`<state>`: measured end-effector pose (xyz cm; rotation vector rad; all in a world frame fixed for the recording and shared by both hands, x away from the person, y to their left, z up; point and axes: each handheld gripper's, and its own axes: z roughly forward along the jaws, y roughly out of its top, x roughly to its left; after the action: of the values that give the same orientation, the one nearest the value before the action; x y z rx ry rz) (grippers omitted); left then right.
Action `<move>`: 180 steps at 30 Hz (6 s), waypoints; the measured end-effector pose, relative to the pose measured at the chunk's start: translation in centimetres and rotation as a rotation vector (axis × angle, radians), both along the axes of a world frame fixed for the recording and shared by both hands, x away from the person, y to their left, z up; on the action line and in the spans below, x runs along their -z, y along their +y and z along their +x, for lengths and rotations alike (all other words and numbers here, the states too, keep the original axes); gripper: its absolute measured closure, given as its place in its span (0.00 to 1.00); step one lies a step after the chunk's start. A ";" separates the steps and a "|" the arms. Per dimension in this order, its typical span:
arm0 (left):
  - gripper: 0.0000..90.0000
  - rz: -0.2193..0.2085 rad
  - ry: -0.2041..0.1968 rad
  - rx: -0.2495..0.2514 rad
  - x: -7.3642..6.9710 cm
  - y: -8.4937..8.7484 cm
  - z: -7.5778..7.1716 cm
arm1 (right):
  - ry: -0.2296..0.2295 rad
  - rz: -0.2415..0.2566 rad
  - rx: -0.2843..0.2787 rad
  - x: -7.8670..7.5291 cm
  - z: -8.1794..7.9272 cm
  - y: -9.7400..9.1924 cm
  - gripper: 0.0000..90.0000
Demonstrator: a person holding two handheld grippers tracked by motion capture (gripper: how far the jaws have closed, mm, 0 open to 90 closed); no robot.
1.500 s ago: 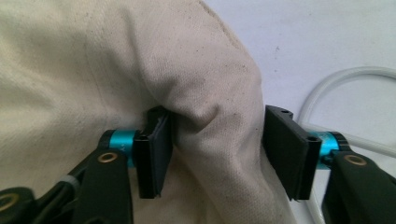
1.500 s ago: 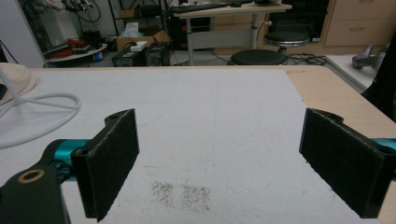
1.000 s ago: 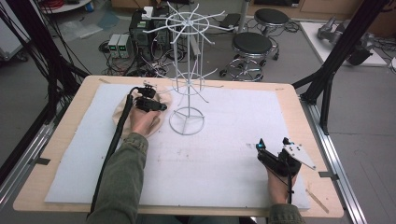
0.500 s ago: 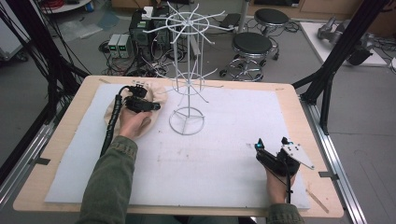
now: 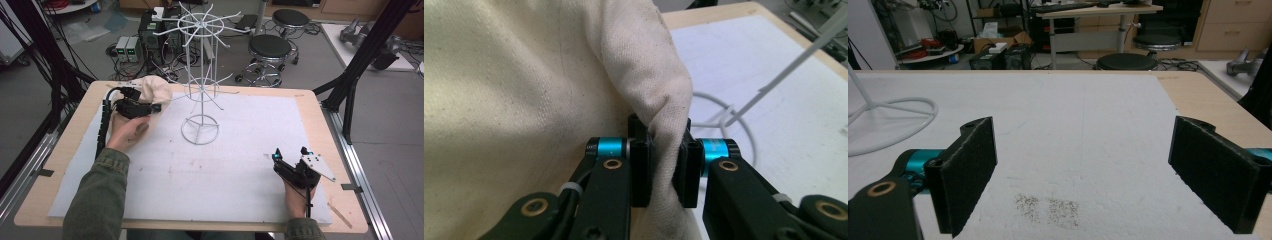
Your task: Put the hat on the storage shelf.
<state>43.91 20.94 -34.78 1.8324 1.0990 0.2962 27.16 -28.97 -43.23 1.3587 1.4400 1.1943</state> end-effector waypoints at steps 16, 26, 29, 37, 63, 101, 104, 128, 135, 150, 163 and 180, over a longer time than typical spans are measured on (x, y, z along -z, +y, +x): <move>0.89 -0.141 -0.120 0.087 -3.5 2.5 -3.5 | -0.002 -0.007 -0.005 0.0 0.0 0.1 0.12; 0.89 -0.228 -0.277 0.137 -6.3 3.7 -5.9 | -0.001 -0.002 -0.006 0.0 0.0 0.1 0.12; 0.89 -0.264 -0.342 0.158 -7.3 3.9 -6.8 | -0.003 -0.003 -0.007 0.0 0.0 0.1 0.12; 0.88 -0.325 -0.445 0.194 -9.4 3.8 -8.5 | -0.003 -0.004 -0.009 0.0 0.0 0.1 0.12; 0.87 -0.458 -0.602 0.233 -14.9 5.0 -10.7 | -0.008 0.010 -0.003 -0.1 -0.1 0.3 0.12; 0.87 -0.471 -0.589 0.294 -21.7 -2.3 -5.8 | -0.013 0.017 -0.007 -0.1 -0.3 -0.1 0.12; 0.86 -0.443 -0.567 0.289 -22.1 -2.4 -5.6 | -0.010 0.016 -0.006 -0.1 -0.3 -0.1 0.12; 0.54 -0.341 -0.442 0.238 -21.1 -3.4 -4.3 | -0.014 0.018 -0.005 -0.1 -0.3 -0.2 0.12; 0.47 -0.394 -0.446 0.216 -20.2 -2.3 -4.3 | -0.017 0.012 -0.009 -0.1 -0.3 -0.2 0.12; 0.43 -0.415 -0.434 0.216 -18.7 -0.7 -4.3 | -0.016 0.009 -0.005 -0.1 -0.2 -0.2 0.12; 0.42 -0.360 -0.445 0.227 -18.0 -0.5 -5.0 | -0.020 0.016 -0.006 -0.1 -0.3 -0.2 0.12; 0.37 -0.392 -0.467 0.161 -15.7 2.4 -6.0 | -0.016 0.016 -0.001 -0.2 -0.4 -0.1 0.12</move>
<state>37.88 23.36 -19.03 1.3962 0.6274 0.3618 26.80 -29.09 -43.05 1.3563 1.4233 1.2172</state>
